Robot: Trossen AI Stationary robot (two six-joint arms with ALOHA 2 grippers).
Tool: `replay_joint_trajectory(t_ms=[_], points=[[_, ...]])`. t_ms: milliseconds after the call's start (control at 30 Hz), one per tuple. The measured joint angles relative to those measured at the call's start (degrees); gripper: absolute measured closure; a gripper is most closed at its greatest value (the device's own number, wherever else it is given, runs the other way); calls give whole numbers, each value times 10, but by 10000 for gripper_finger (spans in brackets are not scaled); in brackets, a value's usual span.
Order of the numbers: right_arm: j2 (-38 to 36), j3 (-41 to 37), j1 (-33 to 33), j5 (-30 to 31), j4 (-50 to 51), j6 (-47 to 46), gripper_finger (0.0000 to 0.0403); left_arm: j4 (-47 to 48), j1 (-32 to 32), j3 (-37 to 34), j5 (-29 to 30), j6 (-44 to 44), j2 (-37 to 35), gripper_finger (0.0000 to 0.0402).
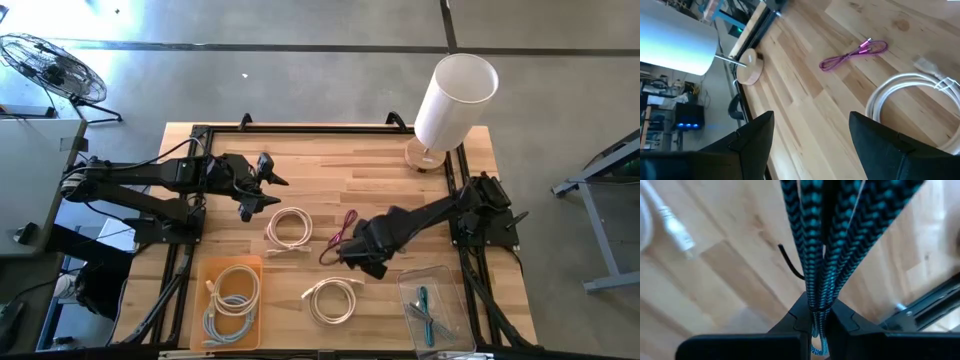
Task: Pick & Place USB Port
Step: Put the blue USB cable into the transparent bin
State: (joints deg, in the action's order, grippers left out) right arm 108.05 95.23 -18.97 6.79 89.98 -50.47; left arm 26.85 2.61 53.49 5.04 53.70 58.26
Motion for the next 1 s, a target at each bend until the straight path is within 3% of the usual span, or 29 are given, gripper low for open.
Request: replay_joint_trajectory(t_ms=[233, 467, 767, 1000], points=[[0, 70, -21, -22, 0, -67, 385, -6, 0, -20, 0, -2, 0, 149], [0, 149, -52, -92, 0, -169, 385, -37, 0, -60, 0, 0, 0, 149], [0, 132, -125, -236, 1, -387, 385, -138, 0, -109, -13, 52, 0, 149], [0, 95, -168, -318, -12, -503, 386, -140, 0, -109, -16, 60, 0, 149]])
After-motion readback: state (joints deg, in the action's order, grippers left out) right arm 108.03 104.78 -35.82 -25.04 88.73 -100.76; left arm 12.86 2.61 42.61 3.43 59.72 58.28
